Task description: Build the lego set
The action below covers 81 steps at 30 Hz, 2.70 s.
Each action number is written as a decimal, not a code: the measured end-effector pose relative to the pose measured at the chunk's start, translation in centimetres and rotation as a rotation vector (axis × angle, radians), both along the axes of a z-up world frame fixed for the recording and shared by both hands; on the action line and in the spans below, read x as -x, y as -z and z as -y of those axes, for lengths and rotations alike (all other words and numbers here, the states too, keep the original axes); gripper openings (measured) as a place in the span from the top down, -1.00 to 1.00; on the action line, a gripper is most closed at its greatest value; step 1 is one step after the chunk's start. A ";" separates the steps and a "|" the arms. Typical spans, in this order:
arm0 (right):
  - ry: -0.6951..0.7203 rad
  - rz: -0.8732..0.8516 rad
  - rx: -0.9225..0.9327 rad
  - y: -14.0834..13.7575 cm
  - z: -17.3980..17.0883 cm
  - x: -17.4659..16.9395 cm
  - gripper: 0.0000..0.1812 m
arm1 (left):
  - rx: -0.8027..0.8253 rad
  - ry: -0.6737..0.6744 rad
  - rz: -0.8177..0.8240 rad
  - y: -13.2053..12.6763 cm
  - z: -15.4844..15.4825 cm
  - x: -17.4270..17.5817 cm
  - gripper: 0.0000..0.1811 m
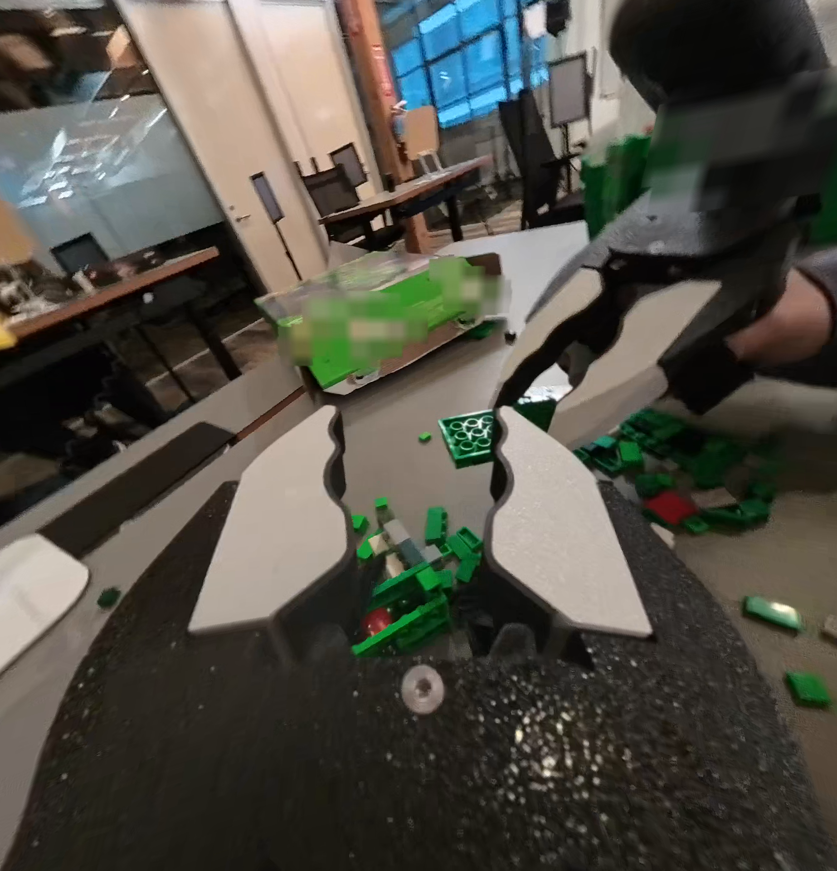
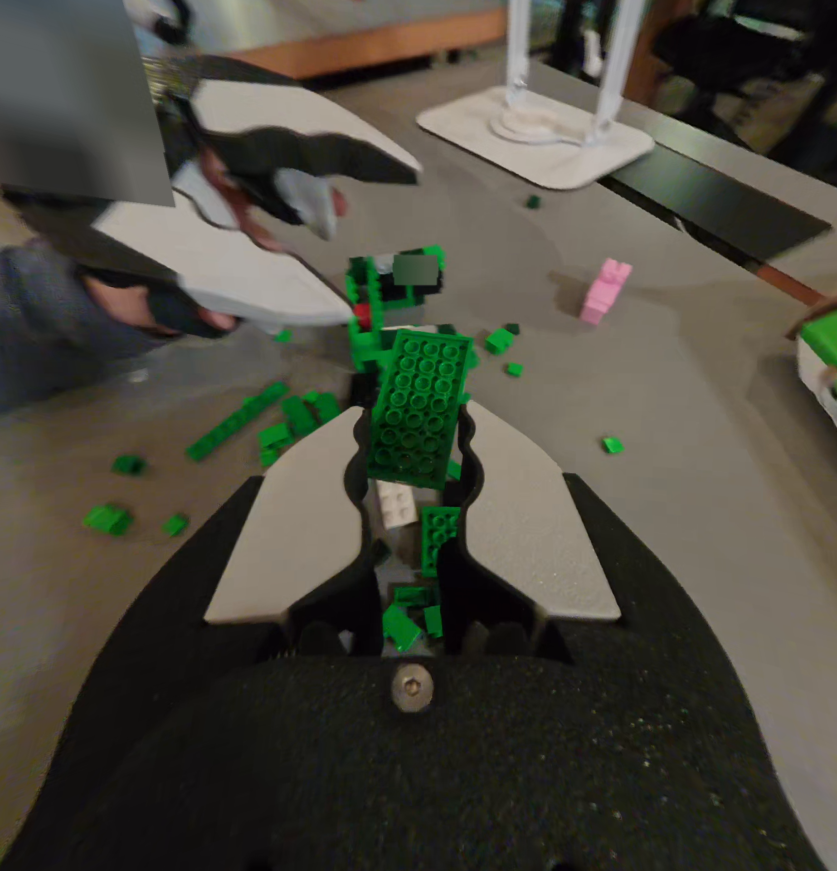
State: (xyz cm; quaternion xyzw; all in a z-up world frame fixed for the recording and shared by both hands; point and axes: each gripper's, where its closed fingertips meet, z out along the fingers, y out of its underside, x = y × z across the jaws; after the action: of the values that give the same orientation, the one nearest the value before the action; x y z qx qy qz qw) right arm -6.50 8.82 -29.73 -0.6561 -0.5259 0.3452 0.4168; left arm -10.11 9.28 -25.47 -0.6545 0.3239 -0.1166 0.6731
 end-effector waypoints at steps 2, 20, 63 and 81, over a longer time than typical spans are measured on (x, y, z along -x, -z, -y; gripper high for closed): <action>-0.095 -0.036 -0.029 -0.4 1.4 -0.2 0.61 | -0.041 0.053 -0.124 0.8 0.7 -1.7 0.29; 0.062 -0.194 -0.232 -1.6 -1.5 -4.2 0.93 | -0.130 0.058 -0.455 3.4 1.4 -4.6 0.56; -0.012 0.257 0.073 1.8 12.6 -21.9 0.53 | 0.118 -0.086 -0.265 3.6 -0.1 -2.8 0.63; -0.093 0.389 0.099 5.6 16.1 -22.5 0.56 | 0.229 -0.073 -0.255 5.5 -0.4 -2.6 0.59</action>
State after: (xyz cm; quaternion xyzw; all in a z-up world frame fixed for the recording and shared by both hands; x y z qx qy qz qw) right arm 16.04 -7.23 -35.31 -0.7050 -0.6088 0.2564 0.2581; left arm -7.54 9.65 -30.94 -0.7478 0.3672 -0.0442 0.5514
